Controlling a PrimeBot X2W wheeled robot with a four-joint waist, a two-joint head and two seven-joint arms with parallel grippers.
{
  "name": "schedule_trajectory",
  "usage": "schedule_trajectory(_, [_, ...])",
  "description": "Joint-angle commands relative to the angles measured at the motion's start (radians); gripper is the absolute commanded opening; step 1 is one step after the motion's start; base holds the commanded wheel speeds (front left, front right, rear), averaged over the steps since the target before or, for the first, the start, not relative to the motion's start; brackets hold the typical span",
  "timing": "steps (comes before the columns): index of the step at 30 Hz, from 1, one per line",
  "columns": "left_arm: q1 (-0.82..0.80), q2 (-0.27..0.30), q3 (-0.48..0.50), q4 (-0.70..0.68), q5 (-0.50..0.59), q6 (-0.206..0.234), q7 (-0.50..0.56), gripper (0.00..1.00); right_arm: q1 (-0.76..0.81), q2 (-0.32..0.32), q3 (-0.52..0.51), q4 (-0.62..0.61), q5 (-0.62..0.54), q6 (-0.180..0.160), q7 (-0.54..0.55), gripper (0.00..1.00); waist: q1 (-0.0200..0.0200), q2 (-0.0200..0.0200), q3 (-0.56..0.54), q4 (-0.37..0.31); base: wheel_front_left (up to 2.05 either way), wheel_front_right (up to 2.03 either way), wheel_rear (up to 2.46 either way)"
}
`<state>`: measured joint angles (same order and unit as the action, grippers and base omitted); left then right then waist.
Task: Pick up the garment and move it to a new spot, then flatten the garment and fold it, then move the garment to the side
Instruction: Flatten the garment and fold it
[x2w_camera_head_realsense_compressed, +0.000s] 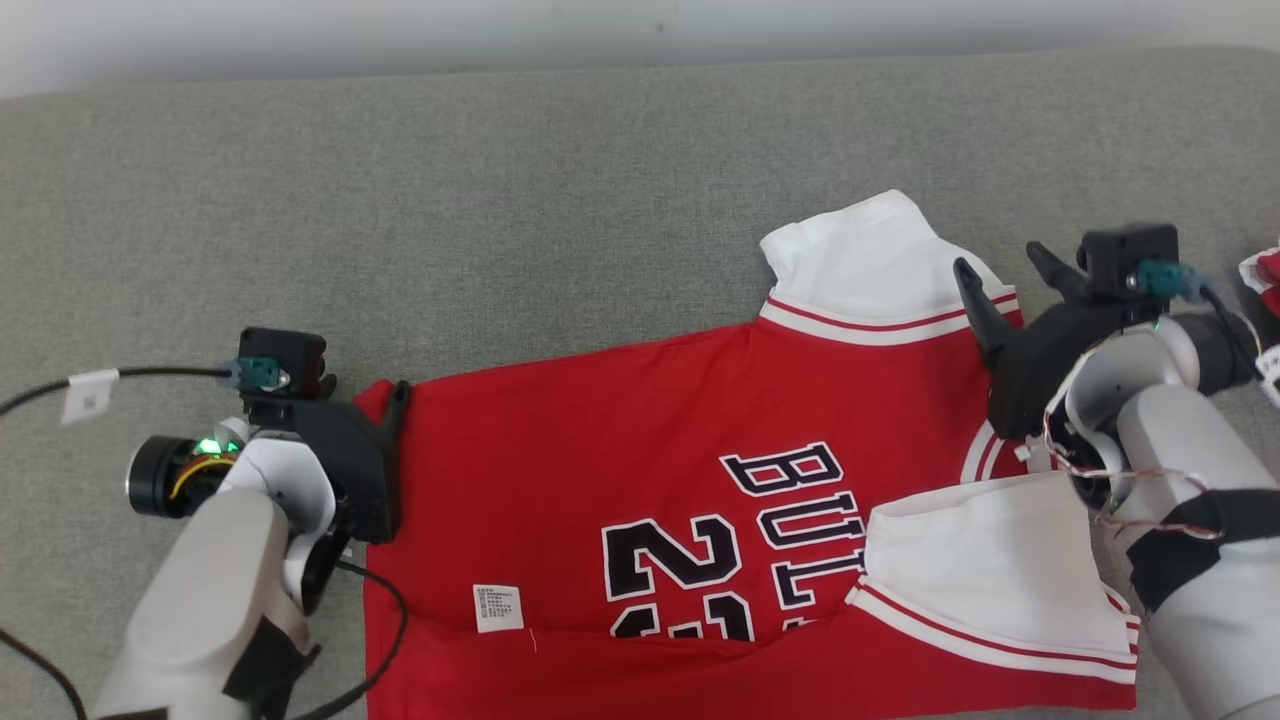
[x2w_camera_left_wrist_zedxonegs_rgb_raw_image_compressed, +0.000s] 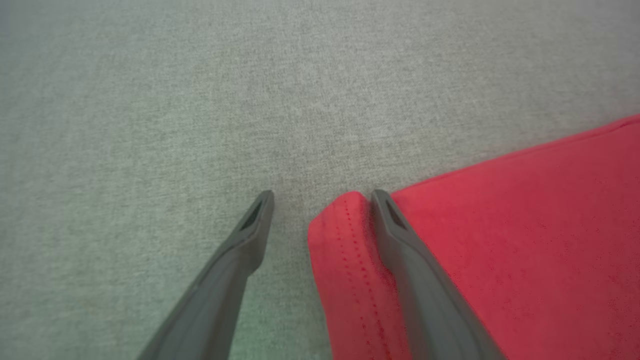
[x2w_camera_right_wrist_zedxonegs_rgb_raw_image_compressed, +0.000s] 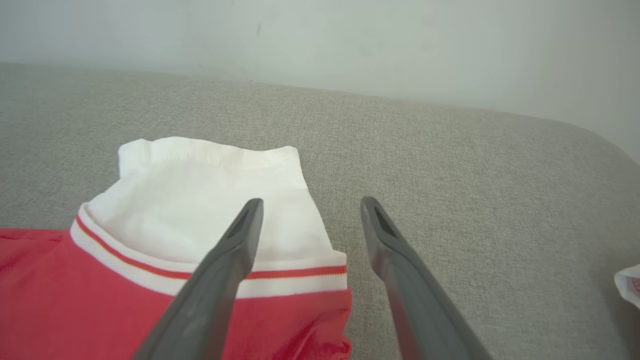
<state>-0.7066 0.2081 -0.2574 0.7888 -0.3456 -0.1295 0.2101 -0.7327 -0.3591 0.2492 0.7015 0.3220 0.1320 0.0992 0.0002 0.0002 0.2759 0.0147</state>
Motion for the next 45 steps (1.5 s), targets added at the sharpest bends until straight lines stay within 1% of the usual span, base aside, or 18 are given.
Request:
schedule_trajectory(1, [-0.021, 0.025, -0.032, -0.019, -0.038, -0.001, 0.048, 1.00, -0.038, -0.015, 0.032, 0.003, 0.018, -0.003, 0.029, 1.00, -0.0002, -0.0002, 0.008, 0.004, 0.00, 0.00, 0.00])
schedule_trajectory(3, [-0.036, 0.052, -0.073, -0.046, -0.075, 0.000, 0.108, 1.00, -0.071, -0.031, 0.065, 0.013, 0.039, -0.003, 0.071, 1.00, -0.0002, -0.0002, 0.015, 0.007, 0.00, 0.00, 0.00])
schedule_trajectory(4, [-0.036, 0.052, -0.073, -0.046, -0.075, 0.000, 0.108, 1.00, -0.071, -0.031, 0.065, 0.013, 0.039, -0.003, 0.071, 1.00, -0.0002, -0.0002, 0.015, 0.007, 0.00, 0.00, 0.00])
schedule_trajectory(6, [-0.054, 0.076, -0.104, -0.071, -0.120, 0.000, 0.165, 1.00, -0.110, -0.054, 0.103, 0.016, 0.043, -0.003, 0.096, 1.00, -0.0002, -0.0002, 0.021, 0.010, 0.00, 0.00, 0.00])
schedule_trajectory(10, [-0.078, 0.113, -0.151, -0.117, -0.185, 0.000, 0.257, 1.00, -0.177, -0.074, 0.157, 0.027, 0.069, -0.003, 0.126, 1.00, -0.0002, -0.0002, 0.034, 0.013, 0.00, 0.00, 0.00])
schedule_trajectory(14, [-0.088, 0.131, -0.164, -0.164, -0.248, 0.000, 0.298, 1.00, -0.217, -0.084, 0.187, 0.041, 0.087, -0.003, 0.117, 1.00, -0.0002, -0.0002, 0.039, 0.016, 0.00, 0.00, 0.00])
schedule_trajectory(16, [-0.087, 0.142, -0.173, -0.191, -0.262, 0.000, 0.315, 1.00, -0.223, -0.085, 0.200, 0.049, 0.092, -0.003, 0.108, 1.00, -0.0002, -0.0002, 0.037, 0.019, 0.00, 0.00, 0.00])
schedule_trajectory(22, [-0.050, 0.174, -0.202, -0.260, -0.308, 0.000, 0.404, 1.00, -0.201, -0.092, 0.230, 0.090, 0.115, -0.003, 0.079, 1.00, -0.0002, -0.0002, 0.017, 0.036, 0.00, 0.00, 0.00])
schedule_trajectory(25, [-0.027, 0.185, -0.201, -0.282, -0.323, 0.004, 0.433, 1.00, -0.206, -0.085, 0.242, 0.104, 0.124, -0.003, 0.072, 1.00, -0.0002, -0.0002, 0.017, 0.038, 0.00, 0.00, 0.00])
schedule_trajectory(29, [-0.008, 0.194, -0.199, -0.307, -0.331, 0.014, 0.445, 1.00, -0.235, -0.084, 0.259, 0.106, 0.128, -0.003, 0.063, 1.00, -0.0002, -0.0002, 0.033, 0.034, 0.00, 0.00, 0.00])
schedule_trajectory(36, [-0.008, 0.182, -0.208, -0.315, -0.320, 0.024, 0.416, 1.00, -0.276, -0.096, 0.290, 0.110, 0.128, -0.003, 0.050, 1.00, -0.0002, -0.0002, 0.066, 0.026, 0.00, 0.00, 0.00])
schedule_trajectory(37, [-0.008, 0.178, -0.211, -0.314, -0.324, 0.021, 0.414, 0.87, -0.281, -0.098, 0.295, 0.112, 0.129, -0.003, 0.050, 1.00, -0.0002, -0.0002, 0.068, 0.026, 0.00, 0.00, 0.00])
schedule_trajectory(38, [-0.009, 0.176, -0.215, -0.312, -0.326, 0.020, 0.414, 0.49, -0.287, -0.099, 0.299, 0.115, 0.132, -0.003, 0.051, 1.00, -0.0002, -0.0002, 0.069, 0.027, 0.00, 0.00, 0.00])
schedule_trajectory(39, [-0.010, 0.178, -0.220, -0.312, -0.322, 0.018, 0.414, 0.35, -0.293, -0.100, 0.301, 0.118, 0.134, -0.003, 0.053, 1.00, -0.0002, -0.0002, 0.070, 0.027, 0.00, 0.00, 0.00])
schedule_trajectory(40, [-0.010, 0.178, -0.225, -0.311, -0.321, 0.016, 0.415, 0.00, -0.299, -0.100, 0.304, 0.123, 0.139, -0.003, 0.057, 1.00, -0.0002, -0.0002, 0.071, 0.028, 0.00, 0.00, 0.00])
schedule_trajectory(45, [-0.022, 0.178, -0.241, -0.331, -0.332, 0.010, 0.416, 0.00, -0.323, -0.106, 0.325, 0.160, 0.150, -0.003, 0.099, 1.00, -0.0002, -0.0002, 0.074, 0.049, 0.00, 0.00, 0.00])
